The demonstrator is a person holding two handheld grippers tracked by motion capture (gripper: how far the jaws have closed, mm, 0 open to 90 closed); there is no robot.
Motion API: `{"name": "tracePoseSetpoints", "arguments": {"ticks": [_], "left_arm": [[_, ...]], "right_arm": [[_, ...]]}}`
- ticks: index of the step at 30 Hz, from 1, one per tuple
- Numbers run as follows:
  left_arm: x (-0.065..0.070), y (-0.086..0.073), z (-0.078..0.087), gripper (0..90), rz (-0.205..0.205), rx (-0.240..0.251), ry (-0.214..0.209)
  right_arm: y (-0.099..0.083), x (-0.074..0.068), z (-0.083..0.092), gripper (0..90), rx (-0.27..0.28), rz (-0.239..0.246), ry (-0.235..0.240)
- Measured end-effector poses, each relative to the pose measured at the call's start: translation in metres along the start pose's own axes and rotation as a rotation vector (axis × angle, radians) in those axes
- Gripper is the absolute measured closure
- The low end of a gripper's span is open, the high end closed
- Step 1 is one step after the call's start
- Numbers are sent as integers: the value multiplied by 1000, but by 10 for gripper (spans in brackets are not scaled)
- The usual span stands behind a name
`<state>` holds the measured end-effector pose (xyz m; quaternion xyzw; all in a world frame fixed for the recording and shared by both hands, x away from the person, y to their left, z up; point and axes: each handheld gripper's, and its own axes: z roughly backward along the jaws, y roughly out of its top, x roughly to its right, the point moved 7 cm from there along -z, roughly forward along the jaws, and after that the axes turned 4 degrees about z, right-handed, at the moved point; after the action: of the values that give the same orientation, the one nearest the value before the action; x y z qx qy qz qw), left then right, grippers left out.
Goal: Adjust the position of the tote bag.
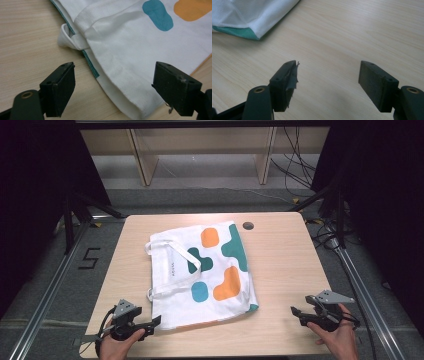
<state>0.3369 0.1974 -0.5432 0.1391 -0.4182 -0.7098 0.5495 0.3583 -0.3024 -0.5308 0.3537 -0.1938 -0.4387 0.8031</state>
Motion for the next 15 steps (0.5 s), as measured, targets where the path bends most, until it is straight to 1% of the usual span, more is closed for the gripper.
{"name": "tracePoseSetpoints", "arguments": {"ticks": [1, 2, 3, 4, 5, 6, 7, 8, 10, 11, 12, 13, 14, 15], "left_arm": [[-2, 1, 0, 171, -7, -2, 5], [-2, 1, 0, 172, -7, -2, 5], [-2, 1, 0, 172, -3, 0, 5], [-2, 1, -1, 172, -6, 5, 3], [-3, 1, -1, 175, -3, 12, 3], [-3, 1, 0, 175, 4, -1, 9], [-3, 1, 0, 177, 2, -2, 9], [-3, 1, 0, 181, 2, -9, 9], [-3, 1, 0, 189, 4, -6, 12], [-3, 1, 0, 190, 10, -8, 14], [-3, 0, 0, 190, 5, -15, 16], [-4, 0, 0, 189, 9, -13, 18], [-4, 0, -1, 186, 6, -9, 7], [-4, 1, -2, 188, 13, -2, 7]], "right_arm": [[1, 3, -2, 312, 12, 39, 1], [1, 3, -2, 312, 12, 39, 1], [0, 2, -2, 311, 4, 21, 1], [-1, 2, -3, 310, 2, 27, 4], [-2, 0, -2, 306, -11, 7, 0], [-2, 0, -2, 306, -11, 7, 0], [0, 2, -3, 306, 1, 41, 4], [-1, 2, -3, 302, -14, 40, 29], [-1, 2, -3, 299, -13, 40, 31], [-1, 2, -3, 299, -13, 31, 28], [-1, 2, -3, 299, -13, 31, 28], [-1, -1, -3, 298, -12, 0, 14], [0, 2, -4, 297, -4, 35, 17], [-1, -3, -3, 297, -20, -2, 29]]}}
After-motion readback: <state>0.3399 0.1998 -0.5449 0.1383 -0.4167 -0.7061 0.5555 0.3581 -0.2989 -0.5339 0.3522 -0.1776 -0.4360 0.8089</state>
